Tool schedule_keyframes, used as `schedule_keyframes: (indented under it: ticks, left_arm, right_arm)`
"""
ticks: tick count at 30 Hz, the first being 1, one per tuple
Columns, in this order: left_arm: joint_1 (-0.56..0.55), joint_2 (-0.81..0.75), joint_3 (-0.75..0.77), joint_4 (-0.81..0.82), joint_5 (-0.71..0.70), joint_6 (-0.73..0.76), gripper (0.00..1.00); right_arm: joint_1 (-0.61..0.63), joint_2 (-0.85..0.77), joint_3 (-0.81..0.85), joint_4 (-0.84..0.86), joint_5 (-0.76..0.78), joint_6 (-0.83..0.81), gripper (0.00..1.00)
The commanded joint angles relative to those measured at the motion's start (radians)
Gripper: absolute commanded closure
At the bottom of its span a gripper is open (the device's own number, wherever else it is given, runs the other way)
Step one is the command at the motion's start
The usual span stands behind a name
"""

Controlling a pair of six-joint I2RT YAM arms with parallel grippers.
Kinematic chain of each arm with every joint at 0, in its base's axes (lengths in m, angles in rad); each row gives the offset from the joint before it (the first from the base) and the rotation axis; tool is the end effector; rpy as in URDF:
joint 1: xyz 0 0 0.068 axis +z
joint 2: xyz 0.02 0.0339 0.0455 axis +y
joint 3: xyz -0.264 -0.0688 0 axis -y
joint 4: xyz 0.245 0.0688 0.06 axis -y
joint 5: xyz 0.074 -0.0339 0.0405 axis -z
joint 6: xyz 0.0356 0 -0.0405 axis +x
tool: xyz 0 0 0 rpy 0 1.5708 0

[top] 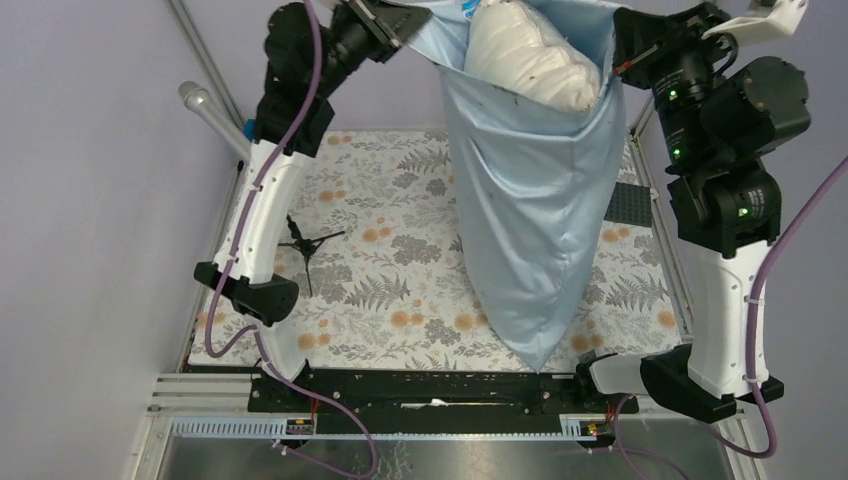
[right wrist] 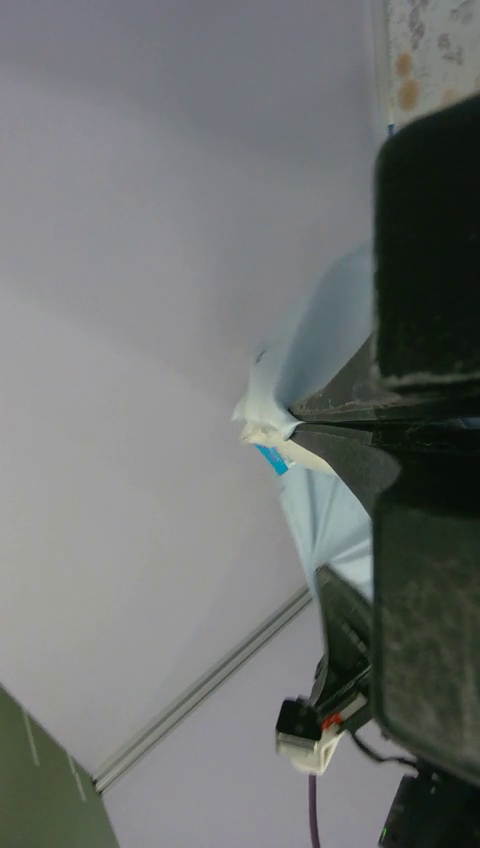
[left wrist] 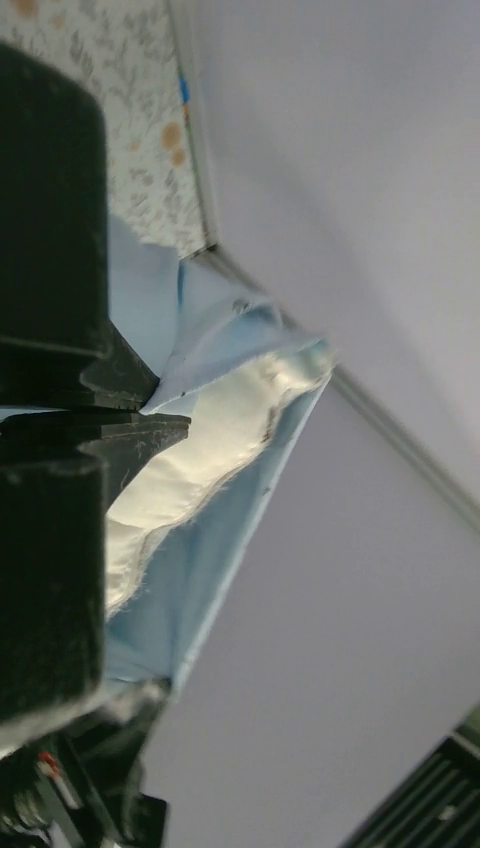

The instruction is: Put the pillow into the pillowcase

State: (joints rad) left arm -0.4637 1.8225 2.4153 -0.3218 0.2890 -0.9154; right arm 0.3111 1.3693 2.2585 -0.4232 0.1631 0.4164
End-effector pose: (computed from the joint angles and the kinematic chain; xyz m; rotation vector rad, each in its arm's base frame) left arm 0.3171 -0.1699 0.5848 -0.0529 1.4407 -1.3442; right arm 0.1659 0.0473 0.6493 0.2070 1.1091 0.5601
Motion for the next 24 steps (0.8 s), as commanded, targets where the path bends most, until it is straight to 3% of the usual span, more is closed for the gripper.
schedule_keyframes:
  ticks: [1, 4, 10, 12, 16, 24]
  left_arm:
    - [0.169, -0.122, 0.037, 0.248, -0.053, -0.099, 1.0]
    - [0.201, -0.107, 0.039, 0.267, -0.022, -0.146, 1.0]
    - [0.138, -0.026, 0.02, 0.261, 0.106, -0.177, 1.0]
    - [0.082, 0.009, 0.053, 0.219, 0.111, -0.134, 1.0]
    - [0.055, 0.028, 0.083, 0.202, 0.118, -0.122, 1.0]
    - [0.198, -0.054, 0.078, 0.285, 0.067, -0.18, 1.0]
  right_arm:
    - [-0.007, -0.061, -0.182, 0.147, -0.011, 0.037, 1.0]
    - [-0.007, -0.057, -0.14, 0.147, 0.023, 0.011, 1.0]
    - [-0.007, 0.128, 0.361, 0.038, 0.093, -0.062, 1.0]
    - [-0.007, 0.152, 0.424, 0.058, 0.111, -0.074, 1.0]
    - [-0.007, 0.08, 0.245, 0.137, 0.096, -0.064, 1.0]
    - [-0.007, -0.069, -0.156, 0.155, -0.022, -0.037, 1.0]
